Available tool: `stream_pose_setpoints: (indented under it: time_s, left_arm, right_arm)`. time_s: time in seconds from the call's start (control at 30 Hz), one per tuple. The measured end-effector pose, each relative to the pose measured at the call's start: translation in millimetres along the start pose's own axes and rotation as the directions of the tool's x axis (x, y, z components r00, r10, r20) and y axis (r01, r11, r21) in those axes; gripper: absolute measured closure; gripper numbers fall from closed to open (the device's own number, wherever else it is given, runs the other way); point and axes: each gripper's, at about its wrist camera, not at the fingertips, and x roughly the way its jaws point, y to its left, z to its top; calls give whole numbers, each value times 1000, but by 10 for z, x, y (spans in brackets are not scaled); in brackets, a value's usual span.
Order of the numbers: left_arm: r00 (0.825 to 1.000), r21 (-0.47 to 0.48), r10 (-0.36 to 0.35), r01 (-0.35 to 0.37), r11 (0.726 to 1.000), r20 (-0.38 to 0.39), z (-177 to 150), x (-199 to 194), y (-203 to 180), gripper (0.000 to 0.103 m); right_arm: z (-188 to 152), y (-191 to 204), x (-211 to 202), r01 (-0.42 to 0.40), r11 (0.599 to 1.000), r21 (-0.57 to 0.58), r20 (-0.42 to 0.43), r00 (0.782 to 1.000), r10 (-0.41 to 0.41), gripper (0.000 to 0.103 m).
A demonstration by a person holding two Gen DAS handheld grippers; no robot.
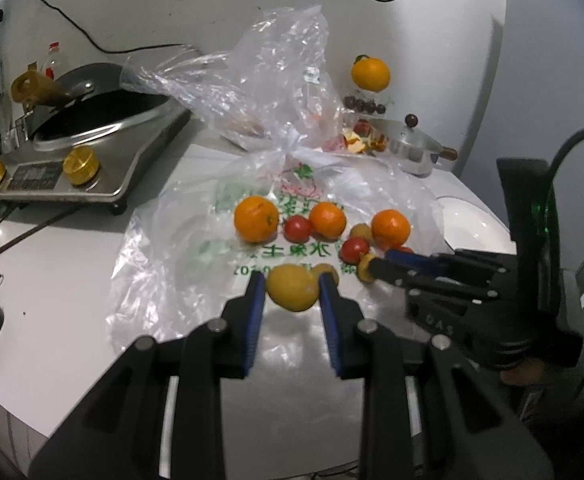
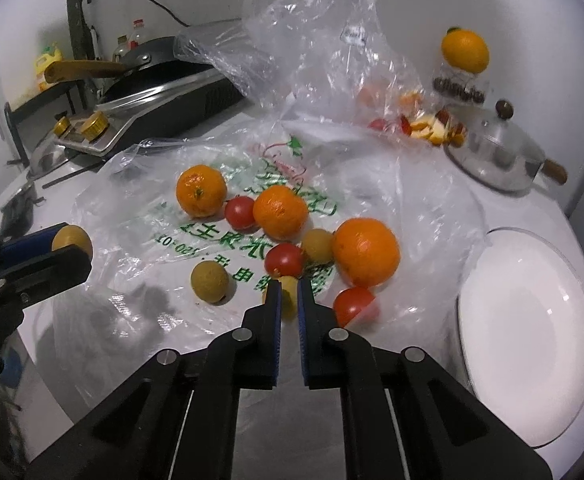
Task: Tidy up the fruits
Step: 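Grasp a small yellow fruit with the left gripper while the right grasps another, then carry both yellow fruits over the white plate with both grippers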
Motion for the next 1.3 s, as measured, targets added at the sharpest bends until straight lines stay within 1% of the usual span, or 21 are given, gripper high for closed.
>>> stream_pose_setpoints:
  time_s: [0.03,0.07,0.1,0.27,0.33,0.43,0.83,0.97,1.3]
  left_arm:
    - [1000,-1,2,-2,1000,0,2,-6,1,75]
    - [1000,0,4,-4,1000,2,1,-17,4,75]
    - [1000,3,5,-5,1000,3,2,-28,7,75]
    - [1000,9,13,-13,1000,10,6,-81,15,75]
    - [1000,8,16,-16,1000,11,8,-92,19,75]
    - [1000,7,19,-19,1000,15,12,-116,11,75]
    - [1000,34,6,-6,999,18,57,-129,-228,75]
    - [1000,55,3,-4,998,17,79,-117,-372,75]
    - [1000,109,-15,13,994,14,151,-82,-787,75]
  right_arm:
    - [-1,2,14,-7,1000,5,-3,1000,7,80]
    - [0,3,33,-8,1000,9,-5,1000,8,73]
    - [2,3,61,-7,1000,12,-10,1000,7,73]
    - [-10,30,183,24,1000,7,-40,999,-24,73]
    - [-8,36,167,28,1000,4,-29,999,-27,75]
    - [-15,40,111,33,999,-9,-10,999,-33,75]
    - [23,-27,-429,7,1000,-10,86,996,-6,75]
    - [21,-128,-615,13,1000,-4,123,992,-13,75]
    - [-96,-485,-885,30,999,43,169,985,-37,75]
